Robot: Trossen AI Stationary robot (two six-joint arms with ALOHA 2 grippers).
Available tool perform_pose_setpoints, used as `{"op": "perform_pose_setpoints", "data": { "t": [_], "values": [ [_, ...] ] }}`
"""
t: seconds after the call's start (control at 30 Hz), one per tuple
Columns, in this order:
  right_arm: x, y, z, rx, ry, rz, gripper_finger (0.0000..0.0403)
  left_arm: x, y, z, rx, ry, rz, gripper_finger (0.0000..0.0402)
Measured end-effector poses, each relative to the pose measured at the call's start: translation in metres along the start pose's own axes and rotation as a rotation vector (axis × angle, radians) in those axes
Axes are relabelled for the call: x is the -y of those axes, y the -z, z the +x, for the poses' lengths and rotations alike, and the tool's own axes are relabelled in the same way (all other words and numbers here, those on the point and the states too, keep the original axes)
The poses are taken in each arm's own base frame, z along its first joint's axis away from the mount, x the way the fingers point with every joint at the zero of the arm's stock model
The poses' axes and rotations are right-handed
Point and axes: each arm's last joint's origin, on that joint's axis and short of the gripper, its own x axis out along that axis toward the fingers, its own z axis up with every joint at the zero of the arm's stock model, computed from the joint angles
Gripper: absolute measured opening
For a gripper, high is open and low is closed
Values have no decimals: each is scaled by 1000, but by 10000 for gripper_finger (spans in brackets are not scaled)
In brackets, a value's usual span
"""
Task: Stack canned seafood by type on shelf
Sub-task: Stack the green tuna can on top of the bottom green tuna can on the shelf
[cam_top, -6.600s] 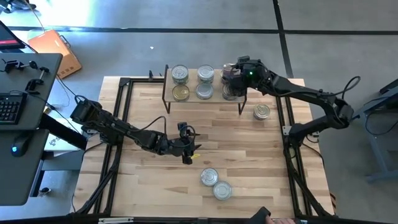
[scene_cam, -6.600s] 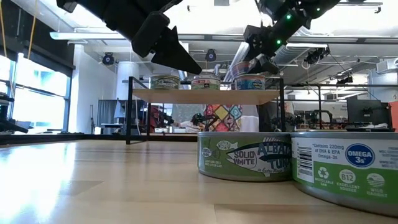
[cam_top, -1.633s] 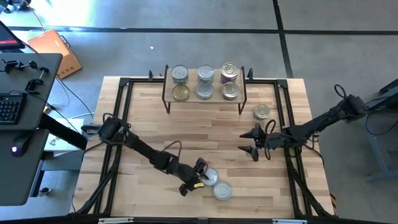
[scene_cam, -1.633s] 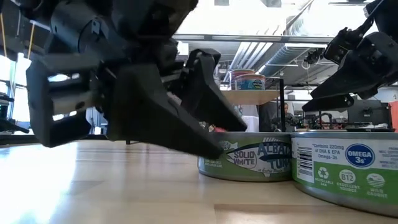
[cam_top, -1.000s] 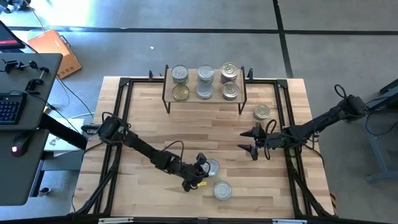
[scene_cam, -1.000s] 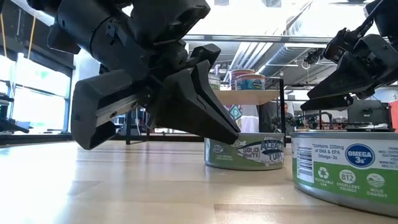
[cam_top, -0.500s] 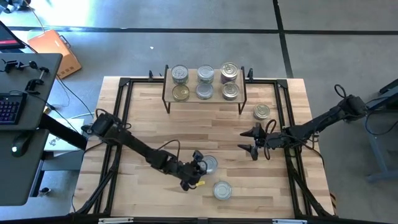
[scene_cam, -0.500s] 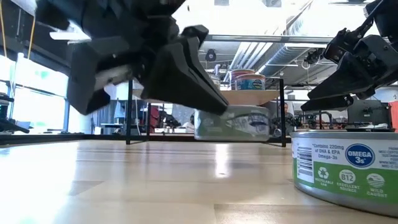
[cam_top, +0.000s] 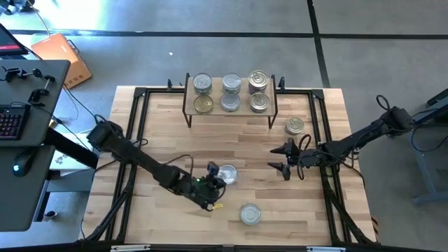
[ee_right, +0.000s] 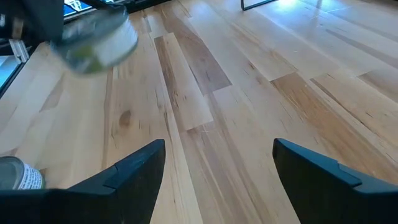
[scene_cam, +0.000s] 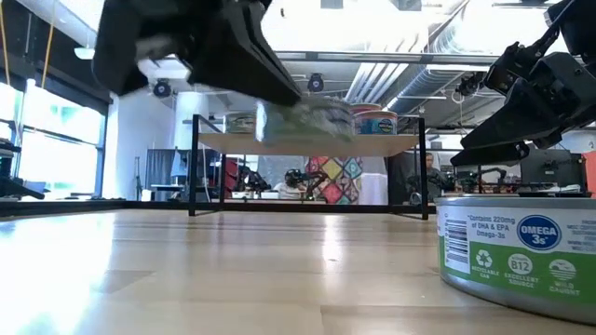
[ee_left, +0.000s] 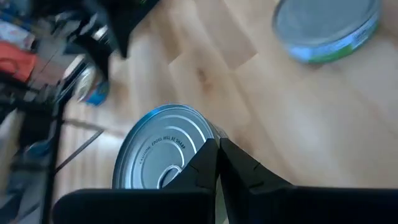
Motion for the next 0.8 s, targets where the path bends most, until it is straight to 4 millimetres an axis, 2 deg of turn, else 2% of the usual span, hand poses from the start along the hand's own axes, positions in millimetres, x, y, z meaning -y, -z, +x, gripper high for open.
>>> {"op": "perform_pose_setpoints", "data": {
  "t": [0.23, 0.47, 0.63, 0.8],
  "values": [
    [0, 0, 0, -3, 1, -2, 291, -45, 0, -45, -59, -145, 15, 0],
    [0, 1, 0, -6, 3, -3, 291, -118, 18, -77, -95, -273, -9, 0],
    [0, 1, 0, -6, 3, -4, 291, -168, 46, -84, -154, -334, -37, 0],
    [0, 1, 0, -10, 4, -5, 291, -203, 79, -81, -241, -339, -101, 0]
  ]
}}
